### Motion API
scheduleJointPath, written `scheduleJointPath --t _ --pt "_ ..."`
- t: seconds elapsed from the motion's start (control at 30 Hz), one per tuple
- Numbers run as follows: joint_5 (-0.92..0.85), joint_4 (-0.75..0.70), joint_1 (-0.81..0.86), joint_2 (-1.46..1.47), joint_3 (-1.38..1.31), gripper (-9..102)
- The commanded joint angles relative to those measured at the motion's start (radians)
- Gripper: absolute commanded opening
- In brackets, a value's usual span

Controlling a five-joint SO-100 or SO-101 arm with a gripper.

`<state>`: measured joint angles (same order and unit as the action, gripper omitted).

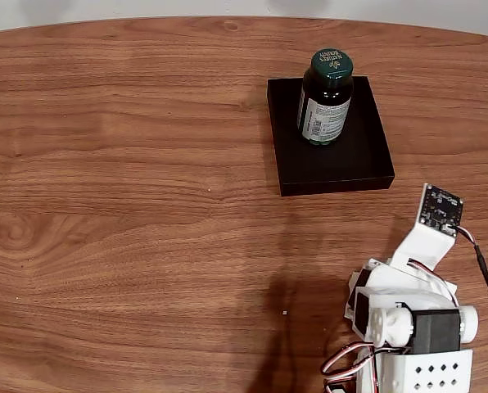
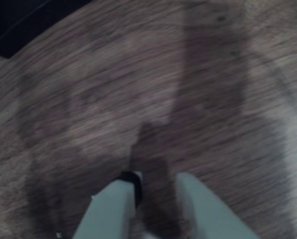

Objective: Pick up the pill bottle and place it in the black box.

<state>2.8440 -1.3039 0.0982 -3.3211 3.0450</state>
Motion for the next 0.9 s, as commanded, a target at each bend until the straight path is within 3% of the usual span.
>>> scheduleJointPath --t 0.0,0.87 --pt "0.06 -0.137 -0.002 0.0 -0.015 4" --pt "0.124 -0.199 -0.028 -0.017 -0.015 4"
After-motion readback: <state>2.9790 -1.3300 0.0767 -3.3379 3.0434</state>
